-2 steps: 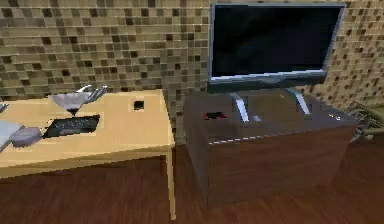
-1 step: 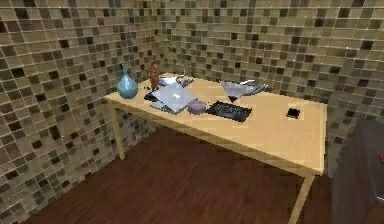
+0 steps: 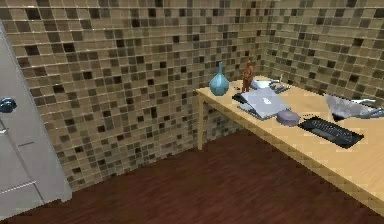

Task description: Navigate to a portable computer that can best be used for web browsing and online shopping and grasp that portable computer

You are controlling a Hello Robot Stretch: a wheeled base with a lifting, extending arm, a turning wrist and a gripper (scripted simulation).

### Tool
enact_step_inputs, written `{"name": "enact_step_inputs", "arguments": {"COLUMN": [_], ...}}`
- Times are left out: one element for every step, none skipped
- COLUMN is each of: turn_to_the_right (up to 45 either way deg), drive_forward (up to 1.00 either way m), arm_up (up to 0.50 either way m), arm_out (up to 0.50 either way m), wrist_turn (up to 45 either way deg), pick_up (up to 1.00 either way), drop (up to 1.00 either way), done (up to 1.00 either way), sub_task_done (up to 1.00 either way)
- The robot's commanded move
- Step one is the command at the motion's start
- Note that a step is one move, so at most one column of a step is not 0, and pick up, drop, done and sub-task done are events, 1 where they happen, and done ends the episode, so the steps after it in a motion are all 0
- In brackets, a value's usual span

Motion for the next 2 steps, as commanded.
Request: {"name": "enact_step_inputs", "arguments": {"turn_to_the_right": [-3.0,0.0], "drive_forward": [0.0,0.35], "arm_up": [0.0,0.0], "arm_out": [0.0,0.0], "wrist_turn": [0.0,0.0], "pick_up": [0.0,0.0], "drop": [0.0,0.0], "done": [0.0,0.0], "sub_task_done": [0.0,0.0]}}
